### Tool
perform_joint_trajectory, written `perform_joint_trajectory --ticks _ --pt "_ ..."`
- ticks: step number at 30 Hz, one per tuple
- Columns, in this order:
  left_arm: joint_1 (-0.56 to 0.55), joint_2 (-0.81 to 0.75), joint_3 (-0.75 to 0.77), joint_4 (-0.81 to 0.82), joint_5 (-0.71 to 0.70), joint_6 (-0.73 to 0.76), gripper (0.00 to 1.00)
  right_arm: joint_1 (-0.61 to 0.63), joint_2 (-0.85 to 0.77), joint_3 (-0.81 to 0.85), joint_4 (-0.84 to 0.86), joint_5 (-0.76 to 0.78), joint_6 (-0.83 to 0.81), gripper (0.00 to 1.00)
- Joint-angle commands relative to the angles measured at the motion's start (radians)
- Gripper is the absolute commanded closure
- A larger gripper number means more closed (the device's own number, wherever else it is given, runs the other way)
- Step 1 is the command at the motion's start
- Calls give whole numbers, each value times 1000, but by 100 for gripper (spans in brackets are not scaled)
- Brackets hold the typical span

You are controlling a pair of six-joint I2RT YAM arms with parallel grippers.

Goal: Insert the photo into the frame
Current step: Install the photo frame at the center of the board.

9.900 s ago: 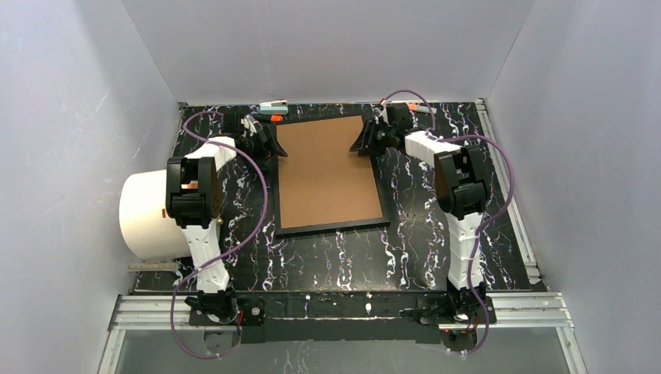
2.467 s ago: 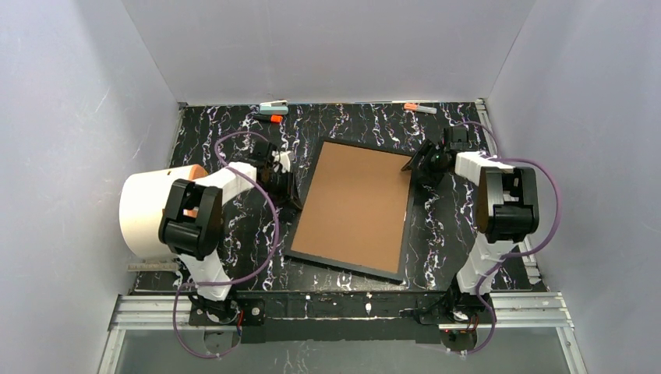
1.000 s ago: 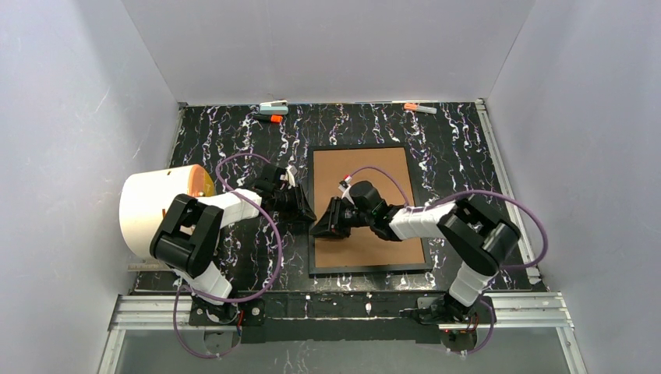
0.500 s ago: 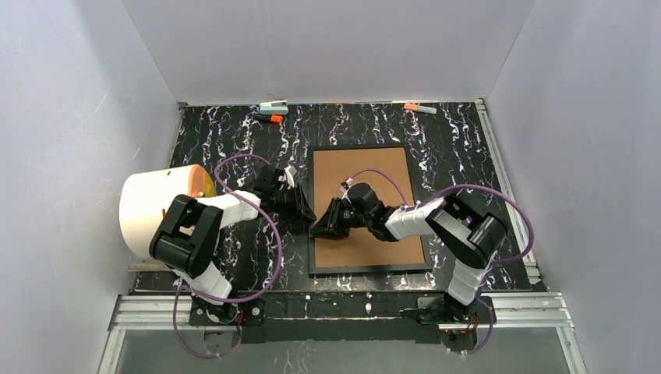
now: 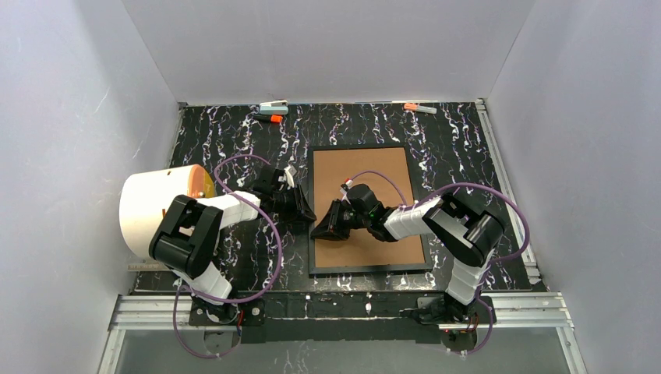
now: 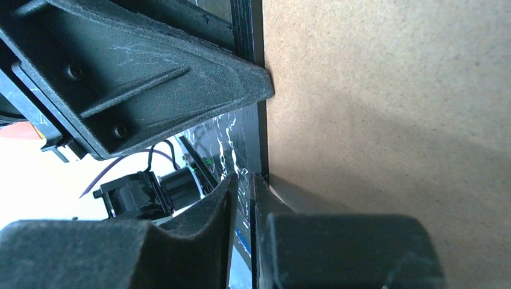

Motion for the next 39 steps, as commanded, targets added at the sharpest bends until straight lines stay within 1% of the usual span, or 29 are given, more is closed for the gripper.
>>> perform_joint_trajectory --ticks 1,5,12,19,24,28,39 --pt "-7 40 -56 -92 -156 41 86 -6 -11 -16 -98 62 -31 78" --pt "-7 32 -54 -108 -171 45 86 -22 -5 -20 -144 82 -43 79" --pt "-7 39 -48 -118 -184 47 87 -43 -10 -78 -156 81 -69 79" --pt "-7 41 -52 -118 -186 47 87 -48 22 -74 -200 90 -96 80" --pt "-7 42 -50 -128 -199 49 87 -51 47 -84 -235 110 -111 78" --pt "-7 52 -47 -138 -209 50 87 -55 77 -108 -201 98 -103 76" --pt "-7 55 -51 -146 -226 49 87 -65 87 -143 -238 125 -140 75"
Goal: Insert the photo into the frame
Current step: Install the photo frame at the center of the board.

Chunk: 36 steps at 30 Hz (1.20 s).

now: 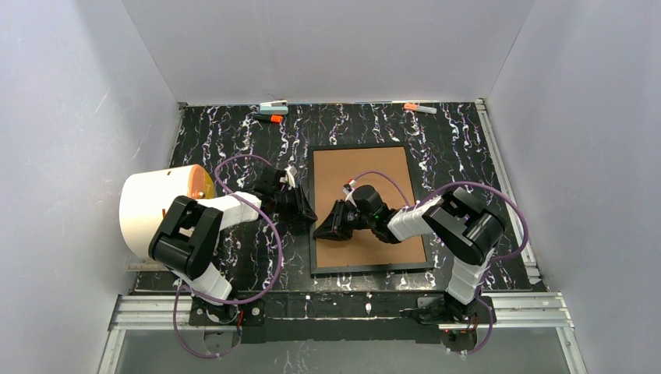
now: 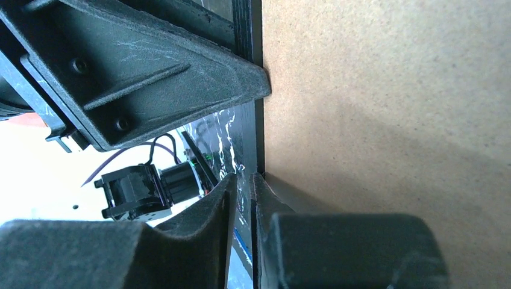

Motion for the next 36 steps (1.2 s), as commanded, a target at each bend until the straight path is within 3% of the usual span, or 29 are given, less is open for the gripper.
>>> perform_joint_trajectory --ticks 1,14,18,23,27,32,36 --pt "1 62 -49 -148 -200 57 87 -30 75 -91 -312 165 -120 75" --pt "1 61 -48 -144 -194 48 87 -49 60 -52 -372 210 -184 74" --pt "1 37 -30 -140 -149 40 84 -49 -30 -36 -359 207 -210 71" --pt "1 -28 16 -138 -84 14 71 -75 -208 33 -446 243 -232 70" --pt "4 -72 38 -133 -73 -6 56 -162 -269 91 -470 184 -251 69" --pt "4 -56 20 -63 -43 -41 46 -235 -148 248 -519 11 -326 68" --pt "4 -51 -41 91 -7 -75 39 -239 -40 354 -440 -129 -355 64"
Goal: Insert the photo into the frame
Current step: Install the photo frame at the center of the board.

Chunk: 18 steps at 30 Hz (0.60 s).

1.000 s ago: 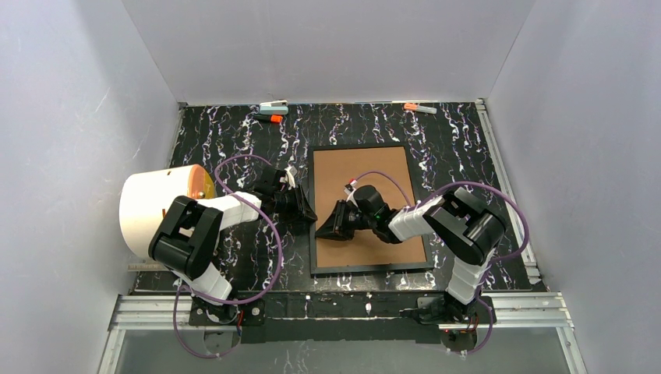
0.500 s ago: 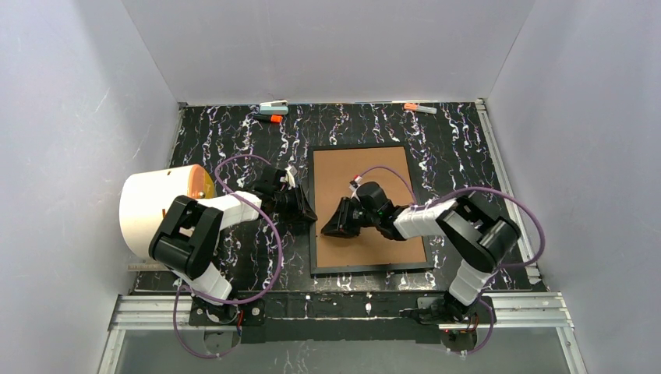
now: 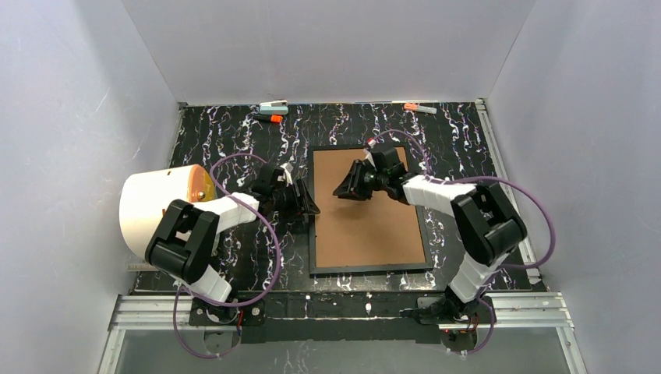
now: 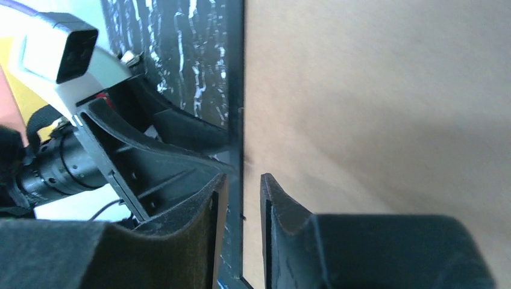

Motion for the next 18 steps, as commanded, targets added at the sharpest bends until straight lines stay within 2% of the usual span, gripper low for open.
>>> perform_joint_trajectory --ticks 1,4,8,13,18 --pt "4 -5 -58 112 22 -33 38 3 117 134 33 -210 -70 63" --pt "2 16 -75 87 -25 -26 39 6 217 240 30 -288 -64 61" --pt "2 33 -80 12 -80 3 56 14 304 278 145 -347 20 62" --pt "2 42 -107 -22 -86 24 77 40 384 348 131 -351 53 69" --pt "2 34 -140 -39 -109 44 81 59 415 340 192 -336 113 71"
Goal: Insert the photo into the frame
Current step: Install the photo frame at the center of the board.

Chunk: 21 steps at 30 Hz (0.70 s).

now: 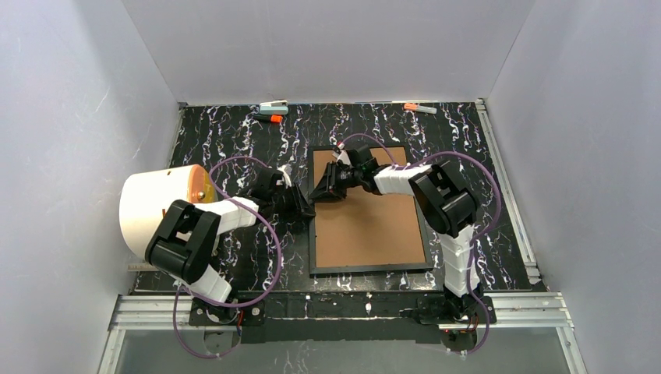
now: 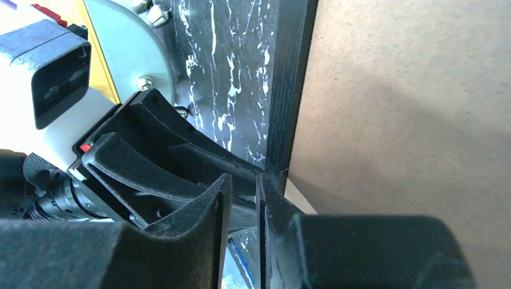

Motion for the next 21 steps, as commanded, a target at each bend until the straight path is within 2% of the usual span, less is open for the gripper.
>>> perform_joint_trajectory --ticks 1,21 --pt "1 30 -76 -159 -96 74 82 18 21 32 94 -13 66 71" --pt "1 44 -86 -193 -92 128 87 -25 49 -48 -27 174 7 75"
